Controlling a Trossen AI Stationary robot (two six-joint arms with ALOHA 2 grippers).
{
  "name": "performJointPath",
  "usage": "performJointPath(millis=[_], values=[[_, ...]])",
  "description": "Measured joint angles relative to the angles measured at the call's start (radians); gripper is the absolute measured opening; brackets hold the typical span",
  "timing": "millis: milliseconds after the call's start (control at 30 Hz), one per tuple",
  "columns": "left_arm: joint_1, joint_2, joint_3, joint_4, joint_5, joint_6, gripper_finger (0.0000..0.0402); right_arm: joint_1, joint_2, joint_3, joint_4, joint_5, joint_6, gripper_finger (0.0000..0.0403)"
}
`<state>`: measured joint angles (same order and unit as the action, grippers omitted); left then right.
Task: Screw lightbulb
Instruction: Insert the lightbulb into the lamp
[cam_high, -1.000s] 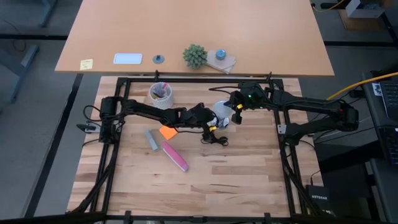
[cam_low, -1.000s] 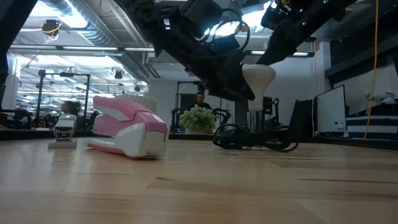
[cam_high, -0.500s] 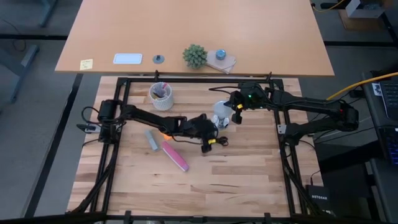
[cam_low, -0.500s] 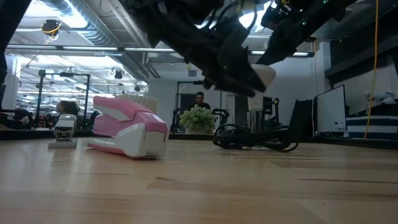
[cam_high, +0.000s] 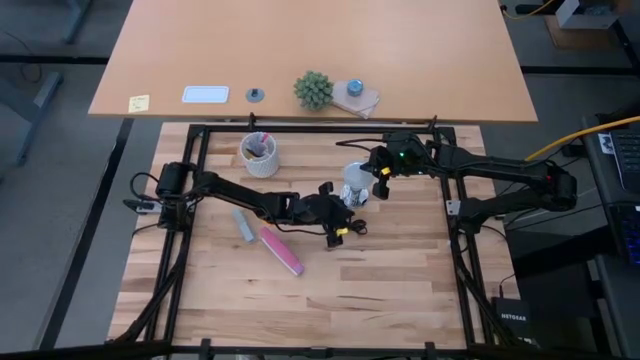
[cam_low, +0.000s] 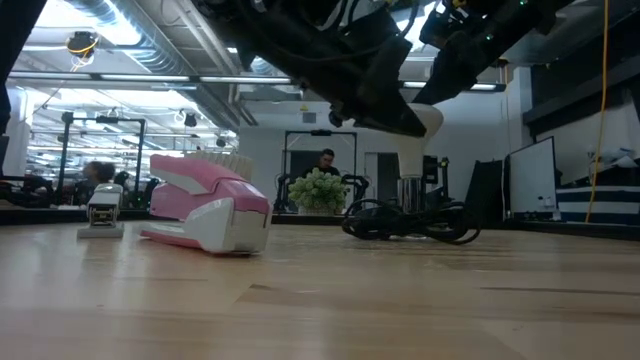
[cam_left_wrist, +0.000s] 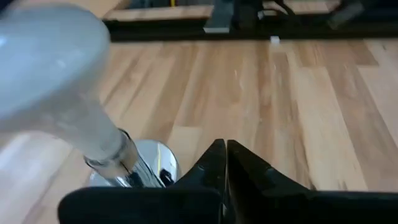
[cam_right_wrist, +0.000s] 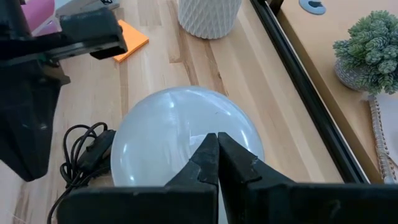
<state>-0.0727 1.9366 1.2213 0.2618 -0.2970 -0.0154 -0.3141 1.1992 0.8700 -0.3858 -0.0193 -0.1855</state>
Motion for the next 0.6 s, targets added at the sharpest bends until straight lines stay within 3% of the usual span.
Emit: performJointPath(millis=[233,467,600], values=[[0.012,0.0,0.0,0.079,-0.029,0.031,0.0002,0.0,0.0,0.0,0.0,0.0,0.001,0.0002],[0.016,0.0,0.0,0.088,-0.227,0.024,0.0001,0.0,-0.001,0.0,-0.005,0.0,0.001,0.0002],[0.015,0.0,0.0,0.094,-0.28,0.027,0.0001,0.0,-0.001,0.0,-0.007,0.0,0.001,0.0002]])
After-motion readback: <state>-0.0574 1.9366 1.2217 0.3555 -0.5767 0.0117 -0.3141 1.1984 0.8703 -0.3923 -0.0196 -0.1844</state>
